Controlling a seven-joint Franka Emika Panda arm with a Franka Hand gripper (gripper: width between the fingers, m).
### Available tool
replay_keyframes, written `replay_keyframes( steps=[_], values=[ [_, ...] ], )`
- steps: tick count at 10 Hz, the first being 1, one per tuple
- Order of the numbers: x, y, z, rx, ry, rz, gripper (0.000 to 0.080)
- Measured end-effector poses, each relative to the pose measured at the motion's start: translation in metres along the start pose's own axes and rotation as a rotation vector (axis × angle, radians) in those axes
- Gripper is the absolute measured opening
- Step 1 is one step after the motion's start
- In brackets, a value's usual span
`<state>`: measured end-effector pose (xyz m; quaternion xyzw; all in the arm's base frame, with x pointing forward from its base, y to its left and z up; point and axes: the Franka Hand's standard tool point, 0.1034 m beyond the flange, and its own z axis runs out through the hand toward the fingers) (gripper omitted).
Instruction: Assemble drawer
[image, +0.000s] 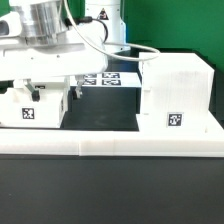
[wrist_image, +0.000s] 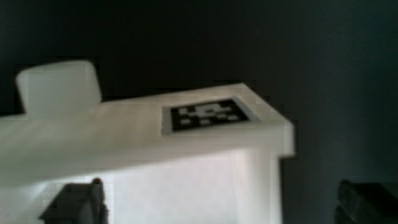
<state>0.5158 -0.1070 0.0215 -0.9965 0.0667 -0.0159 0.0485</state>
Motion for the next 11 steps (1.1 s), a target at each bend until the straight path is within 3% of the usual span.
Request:
replay_keyframes(
  steps=[1,5,7,11],
  values=[
    [0.001,-0.003,0.004,-0.015,0.017,-0.012,0.0649],
    [0.0,-0.003,0.004,-0.015,0.012,-0.009,0.0649],
    [-0.004,-0.009,0.011,-0.037,0.022,-0.035,0.0649],
    [-0.009,-0.007,0.015,-0.038,0.011,-0.053,0.0649]
  ],
)
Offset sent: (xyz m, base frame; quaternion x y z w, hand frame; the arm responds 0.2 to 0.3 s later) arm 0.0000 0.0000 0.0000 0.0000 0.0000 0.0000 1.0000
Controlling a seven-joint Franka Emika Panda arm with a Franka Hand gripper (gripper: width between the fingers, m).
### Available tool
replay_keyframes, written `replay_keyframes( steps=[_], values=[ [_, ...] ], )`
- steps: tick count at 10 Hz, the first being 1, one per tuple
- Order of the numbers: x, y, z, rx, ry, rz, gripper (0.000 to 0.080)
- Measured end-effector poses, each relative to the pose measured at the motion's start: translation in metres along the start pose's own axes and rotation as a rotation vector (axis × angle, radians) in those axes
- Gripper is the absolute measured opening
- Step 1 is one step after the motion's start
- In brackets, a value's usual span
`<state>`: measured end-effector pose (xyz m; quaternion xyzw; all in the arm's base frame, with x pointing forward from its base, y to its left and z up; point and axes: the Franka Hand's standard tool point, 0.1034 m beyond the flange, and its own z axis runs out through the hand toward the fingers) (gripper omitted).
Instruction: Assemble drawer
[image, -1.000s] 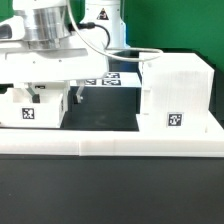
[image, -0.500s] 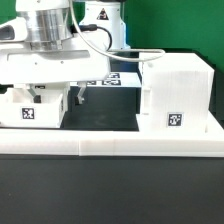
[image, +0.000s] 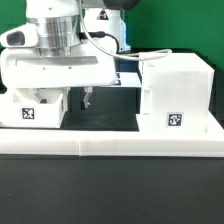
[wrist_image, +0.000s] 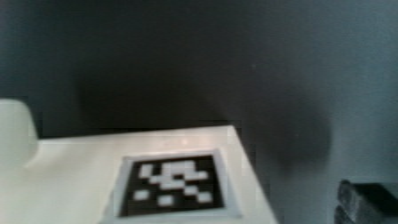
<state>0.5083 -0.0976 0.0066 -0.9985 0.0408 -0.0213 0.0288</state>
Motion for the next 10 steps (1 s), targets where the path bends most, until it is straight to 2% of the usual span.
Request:
replay_keyframes(
  steps=[1,3,4,5,6,7,8,10],
  values=[
    [-0.0005,0.0014,0.0002,0.0,-0.001,0.003,0.0649],
    [-0.0006,0.0016,0.0003,0.0,-0.001,0.003,0.039],
    [-0.0006,0.0016,0.0003,0.0,-0.001,0.003,0.039],
    [-0.0006,0.0016,0.0003,0.0,-0.001,0.003,0.0207],
    [-0.0006,0.0011,0.0004,0.0,-0.001,0.002,0.008],
    [0.0,0.0009,-0.0003,0.0,0.0,0.002,0.008],
    [0.0001,0.0008,-0.0005,0.0,0.001,0.001,0.0042],
    [0.0001,0.0008,-0.0005,0.0,0.001,0.001,0.0042]
  ],
)
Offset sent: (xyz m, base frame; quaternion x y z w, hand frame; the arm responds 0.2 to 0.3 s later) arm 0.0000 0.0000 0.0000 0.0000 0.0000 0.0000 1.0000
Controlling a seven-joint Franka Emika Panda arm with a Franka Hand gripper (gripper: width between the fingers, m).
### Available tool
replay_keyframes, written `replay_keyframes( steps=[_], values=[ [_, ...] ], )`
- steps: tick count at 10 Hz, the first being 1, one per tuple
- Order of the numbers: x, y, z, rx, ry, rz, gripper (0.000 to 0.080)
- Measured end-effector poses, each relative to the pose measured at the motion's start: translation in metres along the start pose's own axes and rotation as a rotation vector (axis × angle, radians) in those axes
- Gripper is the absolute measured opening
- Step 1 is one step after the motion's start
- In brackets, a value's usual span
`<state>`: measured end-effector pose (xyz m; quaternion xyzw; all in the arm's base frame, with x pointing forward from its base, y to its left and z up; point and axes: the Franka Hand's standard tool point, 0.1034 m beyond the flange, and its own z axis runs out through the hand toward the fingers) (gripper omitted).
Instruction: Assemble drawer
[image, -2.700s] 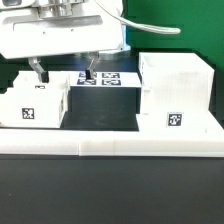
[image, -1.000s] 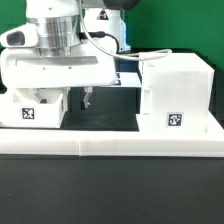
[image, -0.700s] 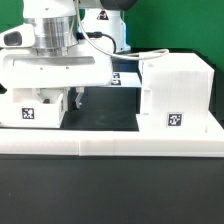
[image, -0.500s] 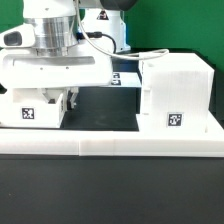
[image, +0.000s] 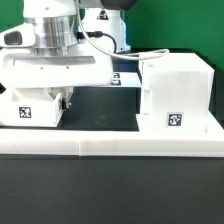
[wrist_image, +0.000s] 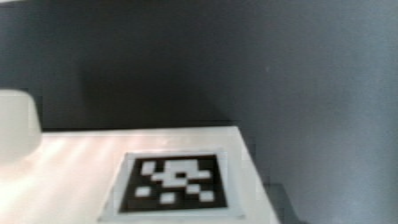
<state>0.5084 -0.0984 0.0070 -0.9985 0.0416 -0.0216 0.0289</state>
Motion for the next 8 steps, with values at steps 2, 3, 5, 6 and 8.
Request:
replay_keyframes(
  steps=[2,3,5,6,8],
  values=[
    [0.0,0.0,0.0,0.0,0.0,0.0,0.0042],
    [0.0,0.0,0.0,0.0,0.0,0.0,0.0042],
    [-0.001,-0.005,-0.006,0.014,-0.016,-0.062,0.0042],
    [-0.006,-0.006,-0.013,0.037,-0.033,-0.138,0.0042],
    [-0.02,-0.003,-0.016,0.068,-0.067,-0.213,0.0042]
  ],
)
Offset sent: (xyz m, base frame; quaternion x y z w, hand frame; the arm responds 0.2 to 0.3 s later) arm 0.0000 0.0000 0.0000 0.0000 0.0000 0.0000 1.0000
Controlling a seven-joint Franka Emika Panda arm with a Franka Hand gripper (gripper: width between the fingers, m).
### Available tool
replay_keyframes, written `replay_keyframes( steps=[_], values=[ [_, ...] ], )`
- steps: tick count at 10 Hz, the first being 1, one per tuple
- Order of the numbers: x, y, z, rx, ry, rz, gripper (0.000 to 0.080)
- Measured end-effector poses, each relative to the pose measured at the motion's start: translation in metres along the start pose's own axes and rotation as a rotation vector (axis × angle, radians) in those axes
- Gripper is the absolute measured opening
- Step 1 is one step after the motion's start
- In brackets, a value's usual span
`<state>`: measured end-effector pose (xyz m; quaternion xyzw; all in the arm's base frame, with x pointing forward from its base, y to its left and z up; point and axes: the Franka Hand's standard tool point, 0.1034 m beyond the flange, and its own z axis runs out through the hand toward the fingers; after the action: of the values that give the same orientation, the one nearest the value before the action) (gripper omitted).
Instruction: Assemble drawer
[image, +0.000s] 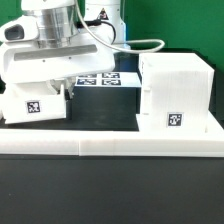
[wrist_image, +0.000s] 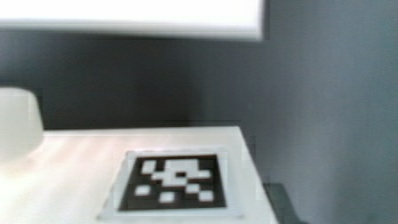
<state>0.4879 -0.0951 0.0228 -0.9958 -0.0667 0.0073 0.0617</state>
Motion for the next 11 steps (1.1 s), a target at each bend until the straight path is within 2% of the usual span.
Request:
replay_keyframes(
  steps=[2,4,6,8,11],
  values=[
    [0.0,0.001,0.002,-0.001,-0.003,-0.004,0.0042],
    [0.0,-0.001,0.003,-0.007,-0.005,-0.138,0.0042],
    [0.007,-0.01,0.004,-0.079,0.028,-0.411,0.0042],
    [0.005,-0.014,0.004,-0.147,0.052,-0.602,0.0042],
    [0.002,-0.01,0.007,-0.158,0.023,-0.782,0.0042]
  ],
)
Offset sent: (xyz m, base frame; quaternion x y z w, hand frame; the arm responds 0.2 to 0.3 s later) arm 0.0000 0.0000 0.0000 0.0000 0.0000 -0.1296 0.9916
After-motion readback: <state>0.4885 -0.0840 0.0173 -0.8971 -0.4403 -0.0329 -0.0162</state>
